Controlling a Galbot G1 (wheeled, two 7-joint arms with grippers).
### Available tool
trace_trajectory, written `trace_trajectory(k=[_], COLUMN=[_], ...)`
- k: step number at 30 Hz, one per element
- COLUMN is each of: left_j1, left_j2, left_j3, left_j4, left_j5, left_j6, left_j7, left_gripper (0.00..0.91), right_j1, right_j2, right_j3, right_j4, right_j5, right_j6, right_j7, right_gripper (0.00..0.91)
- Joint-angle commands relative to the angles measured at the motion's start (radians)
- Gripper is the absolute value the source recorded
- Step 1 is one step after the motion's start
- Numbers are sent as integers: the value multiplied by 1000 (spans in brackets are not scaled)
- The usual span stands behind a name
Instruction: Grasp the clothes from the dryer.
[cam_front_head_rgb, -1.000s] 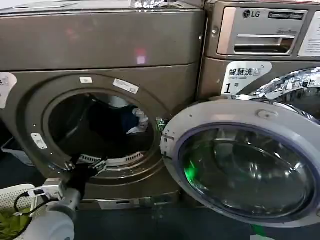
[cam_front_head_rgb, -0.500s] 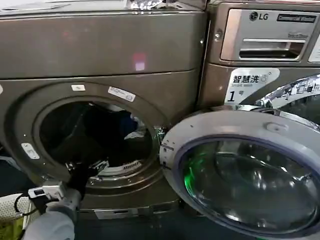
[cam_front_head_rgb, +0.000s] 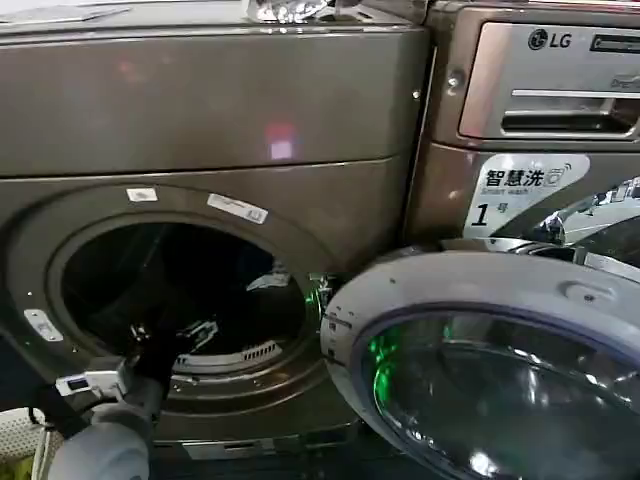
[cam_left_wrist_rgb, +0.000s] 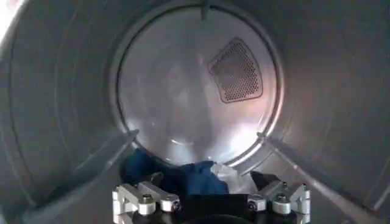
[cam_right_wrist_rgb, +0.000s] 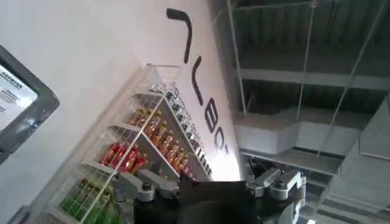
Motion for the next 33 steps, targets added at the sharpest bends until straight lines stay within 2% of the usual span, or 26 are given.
trace_trajectory(k=[1,33], left_j1=[-5,-17], left_j2=[2,-3], left_j3=[2,2], left_j4=[4,10], left_j5=[1,-2], left_j6=[0,0], left_j7=[0,1], left_gripper=[907,907], right_j1=[-6,-21], right_j2=[2,6], right_j3=[21,42], right_j4=[-4,3], right_j5=[-28,-25], right_j6=[-3,6], right_j7=[2,1], right_gripper=[907,907])
